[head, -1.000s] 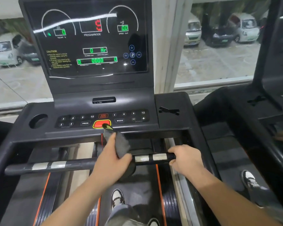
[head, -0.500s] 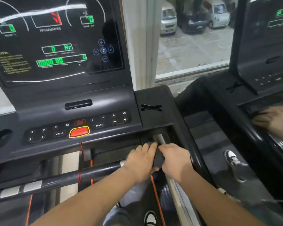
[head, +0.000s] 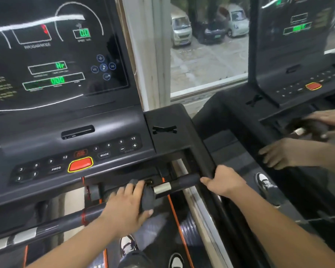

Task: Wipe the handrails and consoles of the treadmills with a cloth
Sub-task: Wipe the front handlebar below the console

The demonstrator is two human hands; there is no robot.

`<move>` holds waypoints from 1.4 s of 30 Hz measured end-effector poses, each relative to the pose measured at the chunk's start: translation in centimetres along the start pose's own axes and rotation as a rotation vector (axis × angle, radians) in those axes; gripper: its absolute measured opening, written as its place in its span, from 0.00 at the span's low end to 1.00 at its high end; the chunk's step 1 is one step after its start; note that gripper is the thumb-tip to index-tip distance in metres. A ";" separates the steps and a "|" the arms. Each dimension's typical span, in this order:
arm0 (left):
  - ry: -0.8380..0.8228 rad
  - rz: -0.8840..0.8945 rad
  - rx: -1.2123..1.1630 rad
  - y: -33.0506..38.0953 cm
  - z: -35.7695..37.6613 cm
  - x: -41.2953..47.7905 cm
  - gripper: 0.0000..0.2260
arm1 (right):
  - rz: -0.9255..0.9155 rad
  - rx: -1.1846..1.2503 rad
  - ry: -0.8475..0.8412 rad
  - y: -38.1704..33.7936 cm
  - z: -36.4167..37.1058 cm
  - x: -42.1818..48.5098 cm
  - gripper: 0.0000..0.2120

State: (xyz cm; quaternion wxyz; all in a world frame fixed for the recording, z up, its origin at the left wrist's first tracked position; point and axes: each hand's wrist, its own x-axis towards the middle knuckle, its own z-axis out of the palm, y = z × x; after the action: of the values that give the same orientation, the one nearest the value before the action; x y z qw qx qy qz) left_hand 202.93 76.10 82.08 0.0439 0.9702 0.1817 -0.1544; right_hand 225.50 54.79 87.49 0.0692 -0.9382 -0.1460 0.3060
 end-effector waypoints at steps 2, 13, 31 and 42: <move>-0.034 -0.010 0.038 3.8 -0.8 2.3 0.42 | -0.007 0.022 -0.016 0.2 0.4 0.1 0.21; 0.222 0.265 0.024 6.8 2.0 4.2 0.51 | 0.030 0.014 -0.035 -0.7 -0.1 0.6 0.22; -0.488 0.083 -0.600 7.8 -3.8 13.9 0.42 | 0.055 0.022 0.000 -1.0 -0.4 0.7 0.16; -0.061 0.227 0.075 12.0 -1.6 9.8 0.38 | 0.063 0.035 0.052 -1.0 -0.3 0.9 0.17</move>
State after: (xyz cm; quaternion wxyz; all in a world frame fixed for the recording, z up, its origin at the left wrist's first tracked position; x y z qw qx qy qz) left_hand 216.49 68.48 80.88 0.0305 0.9803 0.0634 -0.1846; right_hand 226.17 56.02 87.48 0.0797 -0.9486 -0.1094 0.2861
